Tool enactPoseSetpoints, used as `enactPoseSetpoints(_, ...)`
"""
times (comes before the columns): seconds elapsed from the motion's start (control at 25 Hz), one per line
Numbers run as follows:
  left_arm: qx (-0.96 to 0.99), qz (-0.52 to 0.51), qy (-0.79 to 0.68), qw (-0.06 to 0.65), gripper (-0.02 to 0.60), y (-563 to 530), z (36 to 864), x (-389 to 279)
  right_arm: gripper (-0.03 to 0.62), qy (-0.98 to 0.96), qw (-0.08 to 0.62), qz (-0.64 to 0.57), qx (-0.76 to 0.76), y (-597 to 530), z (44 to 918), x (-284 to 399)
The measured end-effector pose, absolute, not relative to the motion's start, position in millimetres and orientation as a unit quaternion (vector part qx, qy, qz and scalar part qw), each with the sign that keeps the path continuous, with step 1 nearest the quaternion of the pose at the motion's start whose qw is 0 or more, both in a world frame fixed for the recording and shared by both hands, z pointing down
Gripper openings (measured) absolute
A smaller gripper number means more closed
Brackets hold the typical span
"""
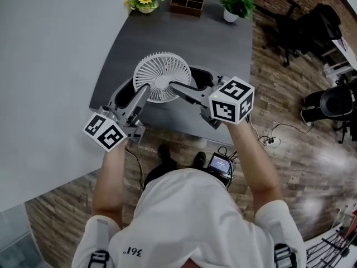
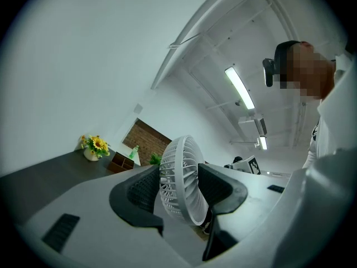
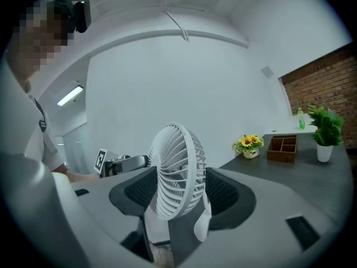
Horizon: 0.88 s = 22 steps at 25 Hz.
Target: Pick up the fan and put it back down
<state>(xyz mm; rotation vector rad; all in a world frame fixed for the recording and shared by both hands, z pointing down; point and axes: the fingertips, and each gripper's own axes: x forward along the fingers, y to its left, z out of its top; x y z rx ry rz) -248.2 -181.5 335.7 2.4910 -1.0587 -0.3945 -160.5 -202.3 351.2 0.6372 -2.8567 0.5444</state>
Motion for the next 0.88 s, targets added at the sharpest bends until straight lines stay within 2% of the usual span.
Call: enactPoseSetpoints(0.88,0.907,-0.187,-0.334,0.174,0.233,-143.0,261.4,-171.7,0.282,-0.952,0.019,0.161,0.259,-154.6,277.0,-79.8)
